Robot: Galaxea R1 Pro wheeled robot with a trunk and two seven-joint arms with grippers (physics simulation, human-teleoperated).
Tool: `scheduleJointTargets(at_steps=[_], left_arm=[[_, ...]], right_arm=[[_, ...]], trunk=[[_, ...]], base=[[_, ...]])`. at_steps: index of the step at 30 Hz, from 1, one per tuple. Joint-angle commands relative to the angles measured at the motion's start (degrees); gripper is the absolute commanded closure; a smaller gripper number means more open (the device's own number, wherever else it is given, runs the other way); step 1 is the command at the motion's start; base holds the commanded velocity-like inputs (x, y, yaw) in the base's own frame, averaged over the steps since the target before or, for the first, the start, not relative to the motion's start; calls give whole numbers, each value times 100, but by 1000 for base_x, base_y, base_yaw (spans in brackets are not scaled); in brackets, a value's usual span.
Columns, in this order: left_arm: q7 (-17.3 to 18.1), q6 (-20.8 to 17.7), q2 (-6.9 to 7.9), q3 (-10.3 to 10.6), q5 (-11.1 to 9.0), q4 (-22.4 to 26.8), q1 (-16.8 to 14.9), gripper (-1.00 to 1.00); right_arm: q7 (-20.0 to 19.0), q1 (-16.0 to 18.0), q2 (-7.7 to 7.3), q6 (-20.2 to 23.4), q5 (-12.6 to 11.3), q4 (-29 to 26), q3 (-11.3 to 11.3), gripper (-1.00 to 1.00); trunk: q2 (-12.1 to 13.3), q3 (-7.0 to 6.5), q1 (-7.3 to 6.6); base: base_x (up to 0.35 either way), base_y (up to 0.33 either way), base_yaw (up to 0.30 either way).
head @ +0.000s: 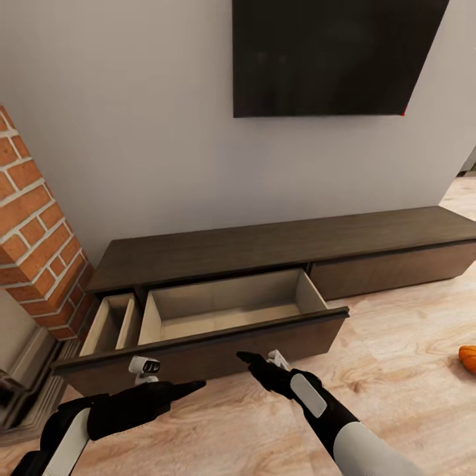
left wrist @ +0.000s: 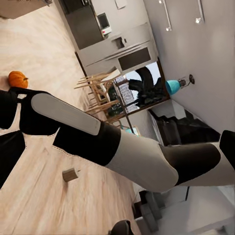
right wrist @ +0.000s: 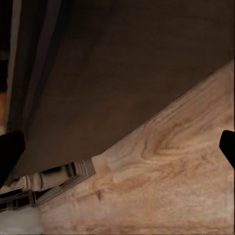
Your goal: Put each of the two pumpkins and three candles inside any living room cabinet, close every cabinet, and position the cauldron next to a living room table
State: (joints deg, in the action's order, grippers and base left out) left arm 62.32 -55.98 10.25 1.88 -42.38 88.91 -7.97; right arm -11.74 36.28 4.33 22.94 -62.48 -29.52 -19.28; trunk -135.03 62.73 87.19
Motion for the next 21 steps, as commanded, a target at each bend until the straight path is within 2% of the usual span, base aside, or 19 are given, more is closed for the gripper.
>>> scheduleJointTargets(at_steps=[1,4,6,21], left_arm=[[-6,-29,4,5,-19,-3,-10,-100],[-31,-35,-4,11,-24,-12,-34,-100],[-34,-36,1,11,-25,-16,-40,-100],[-41,-45,28,7,-18,-23,-155,-100]], right_arm=[[28,24,1,33,31,-5,-56,-100],[331,132,31,141,380,-17,-240,-100],[474,178,37,290,451,-18,-263,-100],[606,212,-19,1404,503,-10,-329,-100]], trunk=[[40,-14,-24],[160,-68,-89],[240,-104,-133],[842,-373,-463]], base=[[0,0,0],[0,0,0],[0,0,0],[0,0,0]])
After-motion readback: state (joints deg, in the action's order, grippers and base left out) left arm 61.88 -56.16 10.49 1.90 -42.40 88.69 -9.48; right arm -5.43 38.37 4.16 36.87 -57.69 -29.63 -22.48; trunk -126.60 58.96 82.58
